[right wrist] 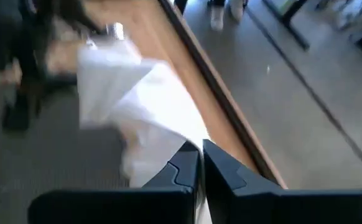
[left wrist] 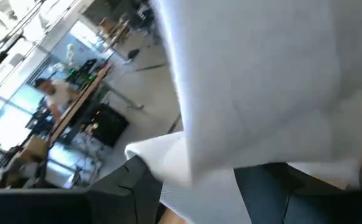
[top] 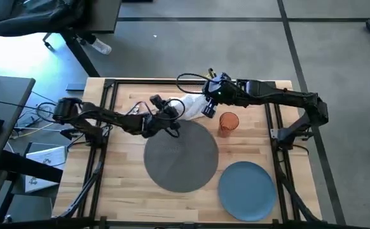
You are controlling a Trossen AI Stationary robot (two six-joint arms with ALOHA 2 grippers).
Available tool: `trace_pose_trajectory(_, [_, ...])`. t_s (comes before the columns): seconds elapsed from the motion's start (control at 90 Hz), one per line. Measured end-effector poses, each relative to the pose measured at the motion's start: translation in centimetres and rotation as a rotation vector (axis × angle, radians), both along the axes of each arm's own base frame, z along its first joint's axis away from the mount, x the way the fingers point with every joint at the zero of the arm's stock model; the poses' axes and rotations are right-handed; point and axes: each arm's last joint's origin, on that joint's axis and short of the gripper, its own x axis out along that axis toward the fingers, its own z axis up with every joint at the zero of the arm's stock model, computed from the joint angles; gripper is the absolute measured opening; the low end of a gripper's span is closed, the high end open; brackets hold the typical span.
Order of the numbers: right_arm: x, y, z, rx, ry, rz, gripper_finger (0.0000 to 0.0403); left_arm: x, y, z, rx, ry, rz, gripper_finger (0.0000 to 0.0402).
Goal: Set table place
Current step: Fold the white table napkin
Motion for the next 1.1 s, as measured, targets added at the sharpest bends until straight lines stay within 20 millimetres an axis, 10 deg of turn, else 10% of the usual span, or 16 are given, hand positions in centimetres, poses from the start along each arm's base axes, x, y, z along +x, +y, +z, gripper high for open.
trace_pose_trajectory(0.556, [0.8, 0.4, -10.9, 0.211, -0.085, 0.015, 0.0000, -5.6, -3.6, 2.6, -0.279, -0.007, -0.105, 0.0168])
trace_pose_trajectory(1.1, [0.3, -1.4, -12.5, 0.135, -0.127, -0.050, 0.0000, 0.1, -5.1, -7.0, -0.668, -0.148, -0.412, 0.0168])
